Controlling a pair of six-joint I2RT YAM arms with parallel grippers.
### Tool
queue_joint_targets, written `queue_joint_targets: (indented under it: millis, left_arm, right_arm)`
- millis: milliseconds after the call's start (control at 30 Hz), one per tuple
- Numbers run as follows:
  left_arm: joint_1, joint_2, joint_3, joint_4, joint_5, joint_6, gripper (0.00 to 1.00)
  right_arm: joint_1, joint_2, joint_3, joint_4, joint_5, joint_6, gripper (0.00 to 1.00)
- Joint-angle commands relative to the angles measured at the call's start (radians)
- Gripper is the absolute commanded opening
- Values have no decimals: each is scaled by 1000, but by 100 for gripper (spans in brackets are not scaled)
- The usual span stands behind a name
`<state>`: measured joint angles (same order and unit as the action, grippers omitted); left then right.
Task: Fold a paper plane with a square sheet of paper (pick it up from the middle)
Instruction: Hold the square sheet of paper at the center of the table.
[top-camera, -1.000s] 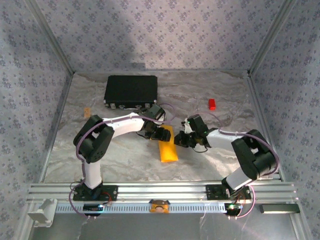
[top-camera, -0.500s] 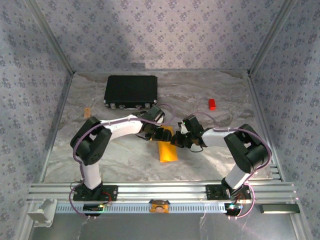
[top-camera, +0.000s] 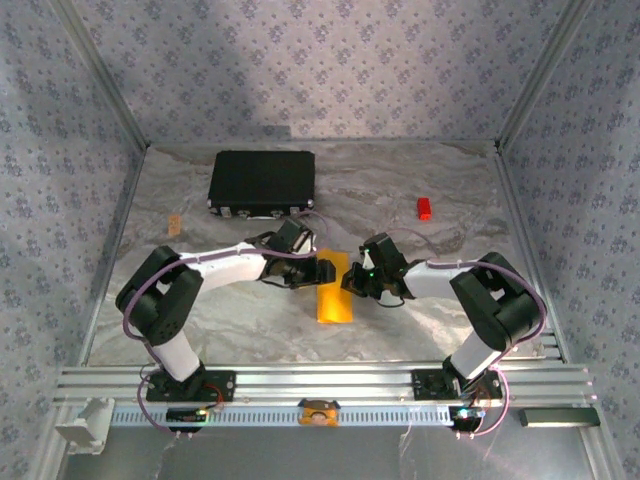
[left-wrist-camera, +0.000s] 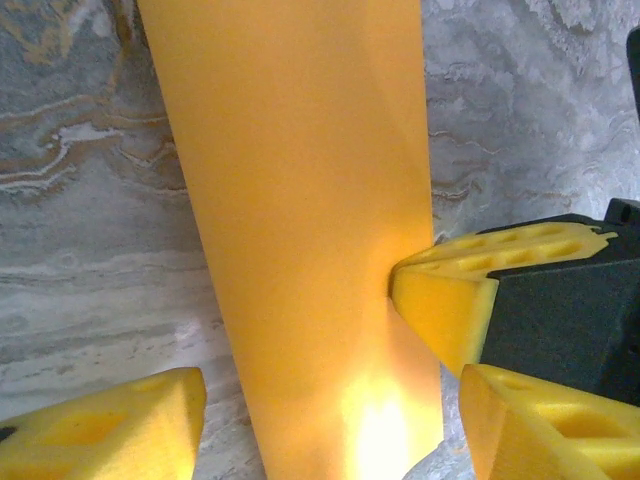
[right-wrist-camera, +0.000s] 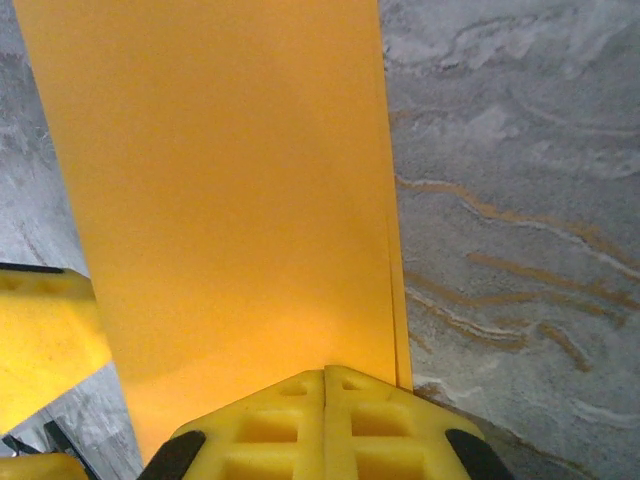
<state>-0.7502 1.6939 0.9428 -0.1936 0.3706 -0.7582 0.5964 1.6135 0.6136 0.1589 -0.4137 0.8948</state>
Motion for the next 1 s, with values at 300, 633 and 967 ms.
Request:
queue_joint_targets:
  millis: [300, 633, 967]
  left_arm:
    - [-1, 53, -8, 29, -5, -15, 57]
    - [-5, 79, -1, 15, -20, 0, 40]
    - [-9, 87, 0, -32, -79, 14, 37]
  right_arm:
    - [3, 28, -25, -98, 87, 10, 6]
    - [6, -3, -18, -42, 70, 5, 12]
    - [-50, -262, 23, -373, 297, -63, 21]
